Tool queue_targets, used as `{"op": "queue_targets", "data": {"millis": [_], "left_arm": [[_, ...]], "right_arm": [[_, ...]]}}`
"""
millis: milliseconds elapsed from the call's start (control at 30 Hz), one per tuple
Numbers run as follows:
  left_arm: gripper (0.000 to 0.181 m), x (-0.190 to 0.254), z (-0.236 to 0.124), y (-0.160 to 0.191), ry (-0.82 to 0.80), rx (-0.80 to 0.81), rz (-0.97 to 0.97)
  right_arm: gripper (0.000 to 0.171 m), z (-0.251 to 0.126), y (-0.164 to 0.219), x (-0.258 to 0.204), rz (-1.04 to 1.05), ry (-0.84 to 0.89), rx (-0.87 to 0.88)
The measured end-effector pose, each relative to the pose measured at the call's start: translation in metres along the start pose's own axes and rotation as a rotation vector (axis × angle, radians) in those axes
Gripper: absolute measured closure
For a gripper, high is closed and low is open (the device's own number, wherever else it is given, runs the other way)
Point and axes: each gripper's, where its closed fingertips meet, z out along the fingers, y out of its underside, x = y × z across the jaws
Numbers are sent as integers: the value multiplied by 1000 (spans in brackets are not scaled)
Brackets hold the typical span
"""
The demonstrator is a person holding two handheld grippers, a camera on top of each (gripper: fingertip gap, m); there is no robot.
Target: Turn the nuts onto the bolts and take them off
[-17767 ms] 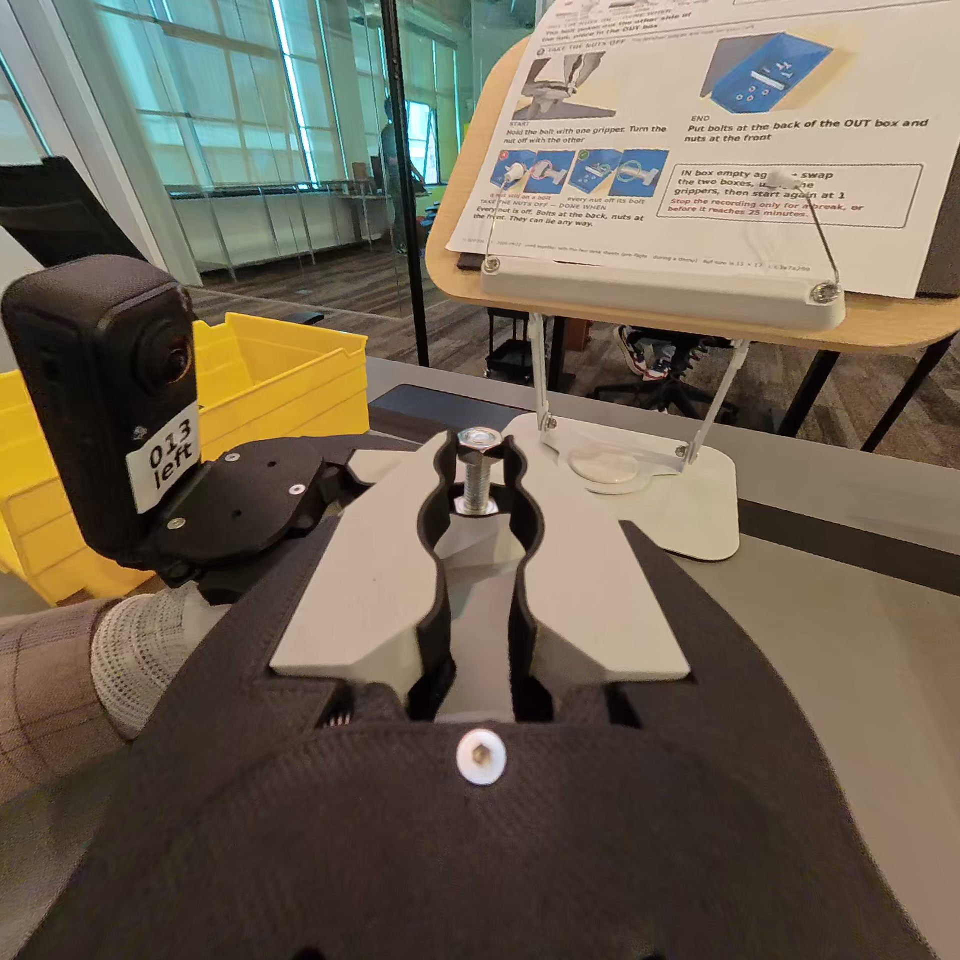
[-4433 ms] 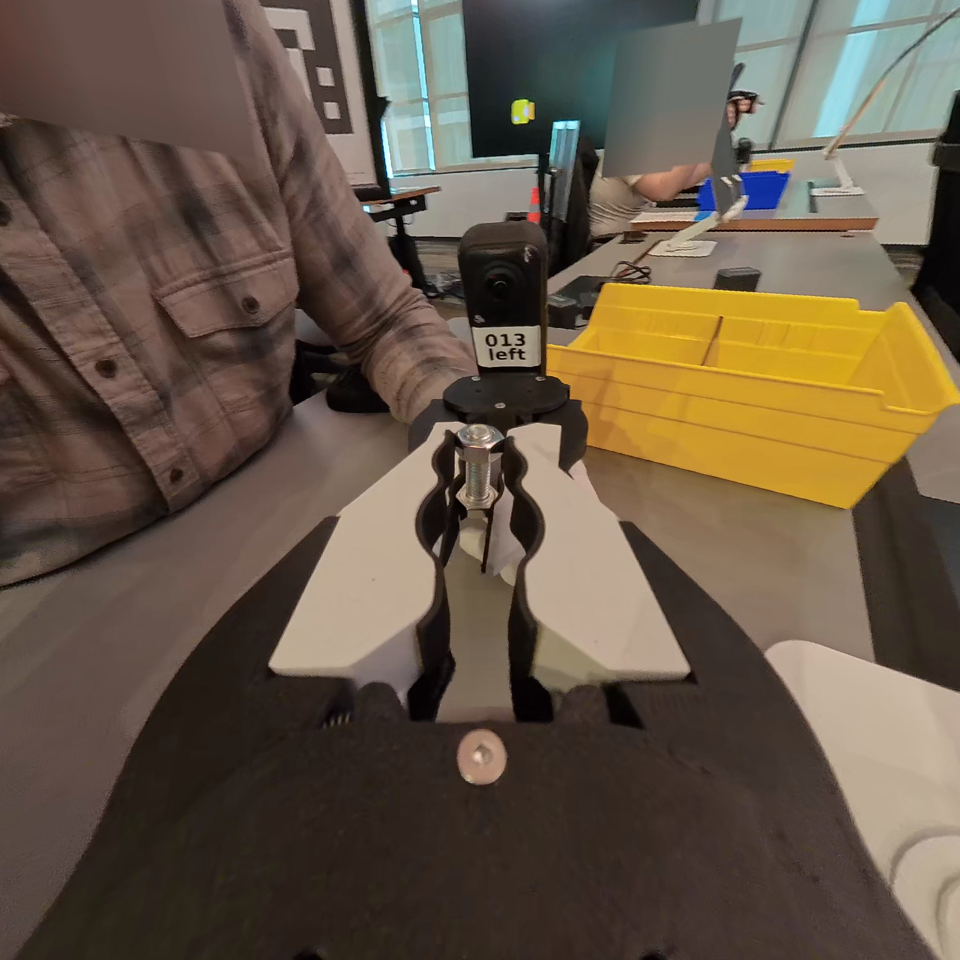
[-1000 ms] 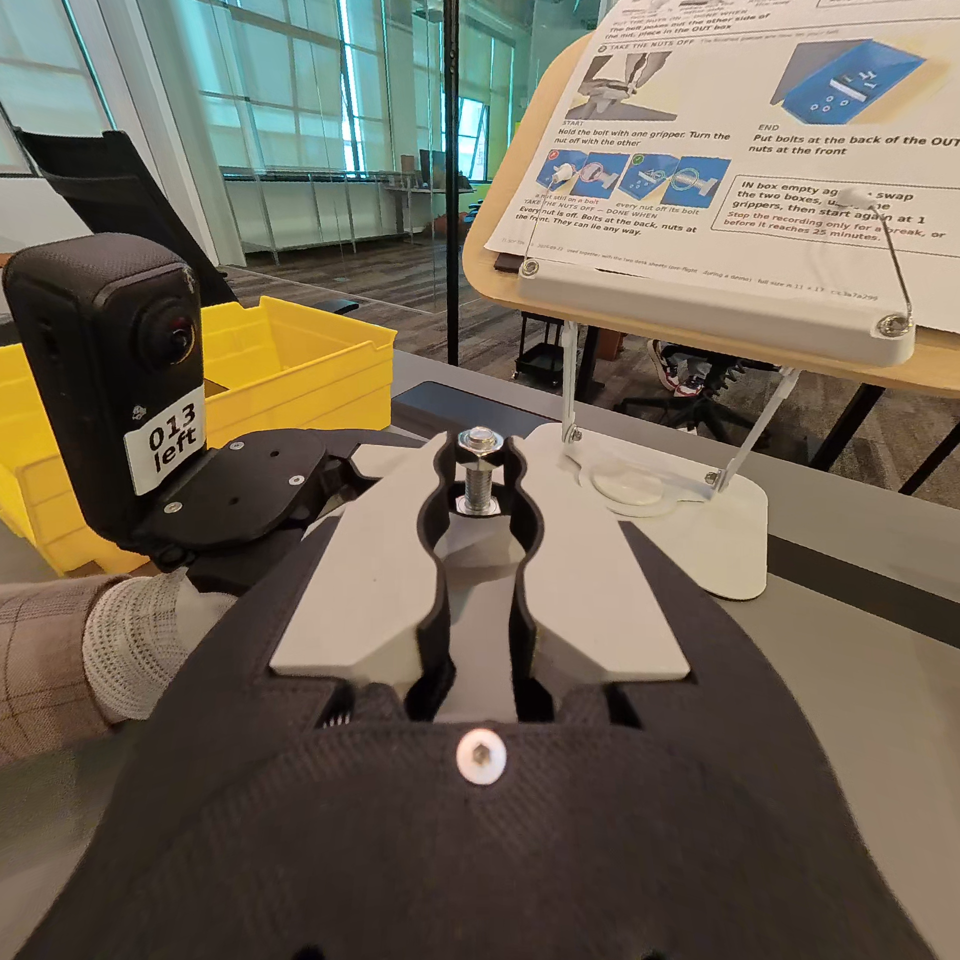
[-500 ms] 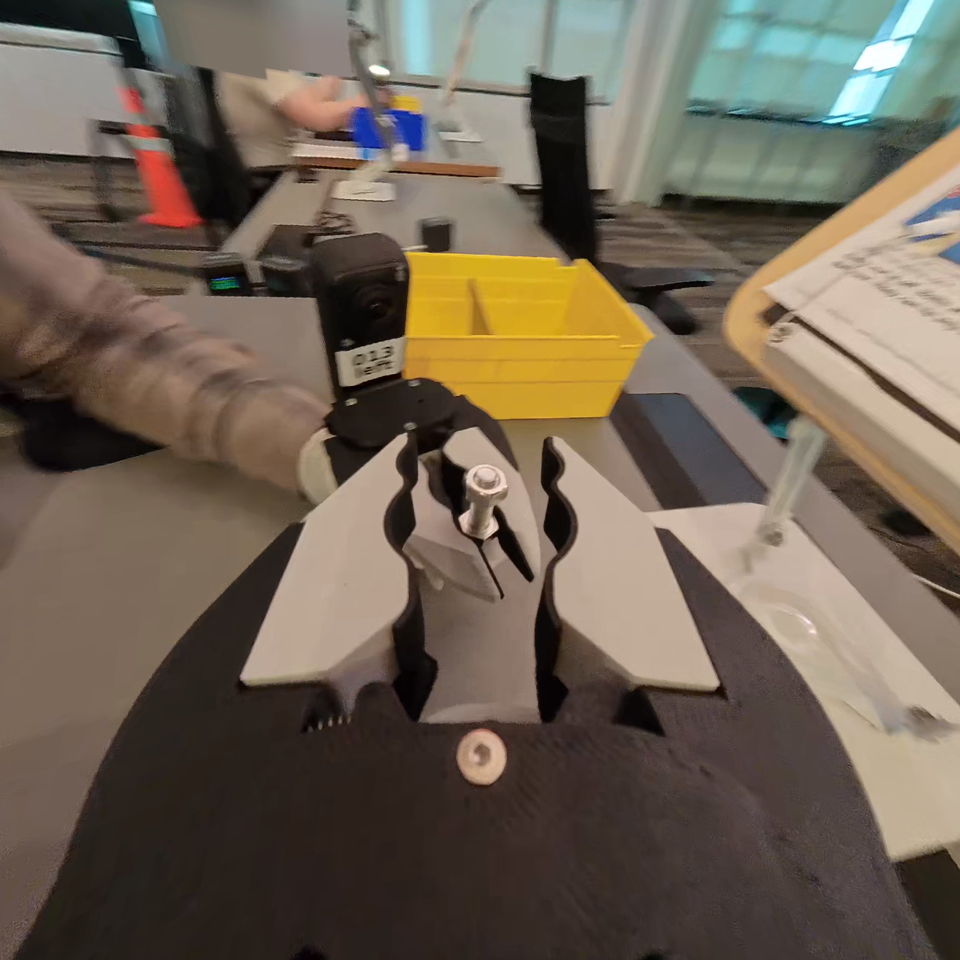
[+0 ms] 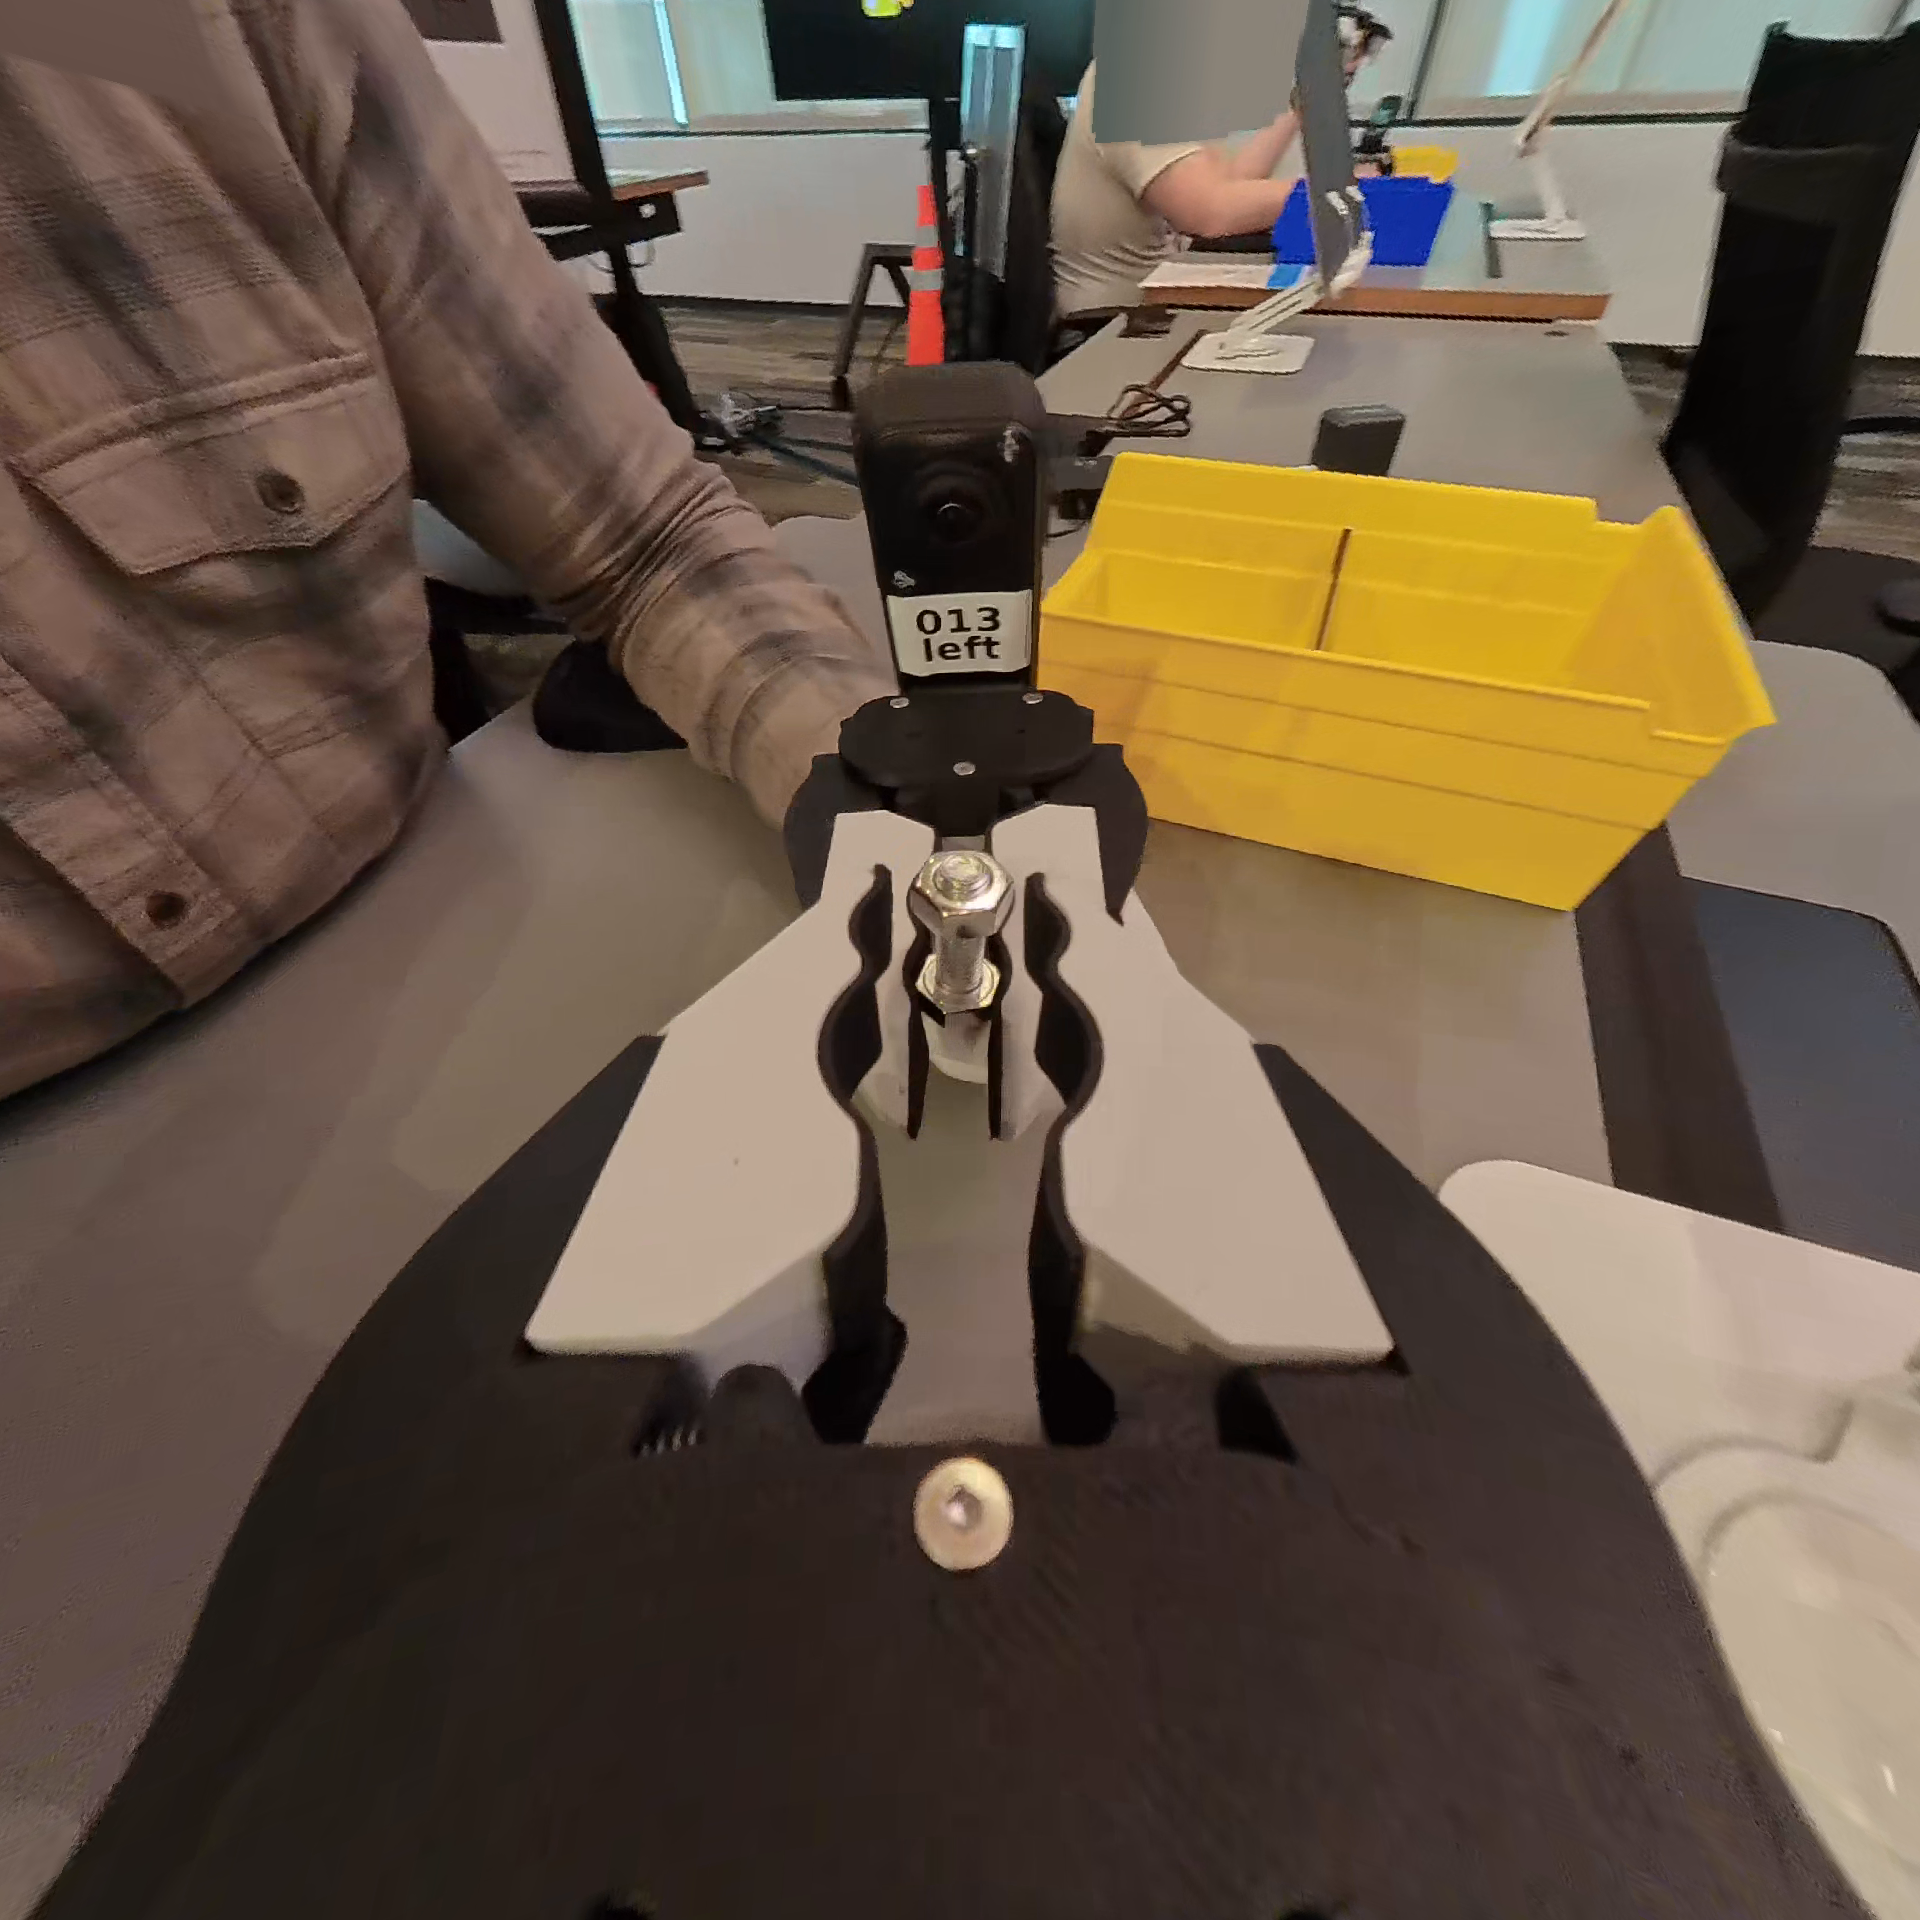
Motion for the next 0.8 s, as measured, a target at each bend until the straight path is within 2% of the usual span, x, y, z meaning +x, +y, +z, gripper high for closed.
{"op": "queue_targets", "data": {"millis": [233, 400, 600, 800], "left_arm": [[167, 1, 0, 0, 4, -2, -1], [167, -1, 0, 0, -4, 0, -7], [167, -4, 0, 0, -19, -1, -14], [167, -6, 0, 0, -34, -1, -17]], "right_arm": [[155, 2, 3, -1, 12, -70, 19], [155, 1, 3, 2, 27, -13, 27], [155, 3, 2, 5, 67, 172, 48], [154, 2, 3, 11, 109, 483, 32]]}}
